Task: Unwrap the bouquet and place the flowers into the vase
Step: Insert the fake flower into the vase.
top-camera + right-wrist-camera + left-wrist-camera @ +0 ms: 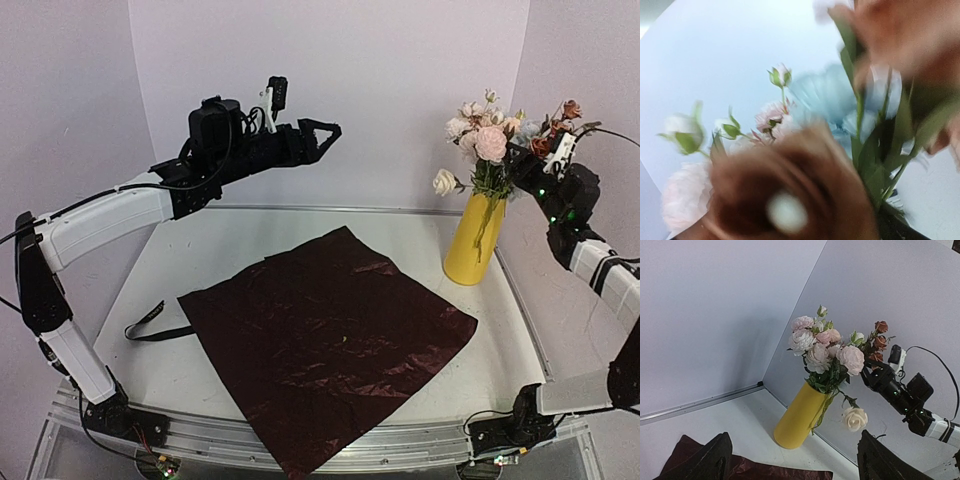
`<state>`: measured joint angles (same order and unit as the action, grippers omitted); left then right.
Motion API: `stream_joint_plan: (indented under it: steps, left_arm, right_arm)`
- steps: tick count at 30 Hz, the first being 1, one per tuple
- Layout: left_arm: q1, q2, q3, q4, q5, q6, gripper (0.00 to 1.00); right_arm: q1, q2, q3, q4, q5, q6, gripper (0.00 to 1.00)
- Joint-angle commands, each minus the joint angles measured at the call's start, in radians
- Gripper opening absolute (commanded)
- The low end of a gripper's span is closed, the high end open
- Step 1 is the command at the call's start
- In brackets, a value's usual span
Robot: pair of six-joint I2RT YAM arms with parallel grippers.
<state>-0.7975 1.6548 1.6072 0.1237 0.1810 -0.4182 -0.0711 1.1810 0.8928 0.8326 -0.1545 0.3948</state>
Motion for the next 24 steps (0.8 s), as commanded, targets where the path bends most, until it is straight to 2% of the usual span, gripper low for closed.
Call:
stream_joint_plan:
  steps: [1,5,10,14,16,24]
  left_arm:
    - [0.005,-0.046,-0.016,0.030,-0.009,0.008,0.88]
    - [0.006,-0.044,-0.016,0.030,-0.004,0.004,0.88]
    - [0.006,-0.037,-0.014,0.031,0.010,-0.005,0.88]
    - [0.006,-0.038,-0.013,0.031,0.014,-0.011,0.88]
    - [0.006,-0.043,-0.018,0.031,0.013,-0.011,0.88]
    - [0.006,-0.063,-0.037,0.033,-0.002,-0.009,0.88]
  right_arm:
    - [0.005,-0.102,0.014,-0.114,-0.010,-0.016,0.90]
    - [0.005,-0.147,0.008,-0.207,0.017,-0.053,0.88]
    - [0.005,-0.158,0.003,-0.235,0.058,-0.067,0.68]
    - [0.005,-0.146,0.012,-0.254,0.063,-0.064,0.65]
    - [0.005,-0.134,0.016,-0.255,0.072,-0.065,0.61]
    - [0.005,-0.013,0.106,-0.243,0.066,-0.100,0.56]
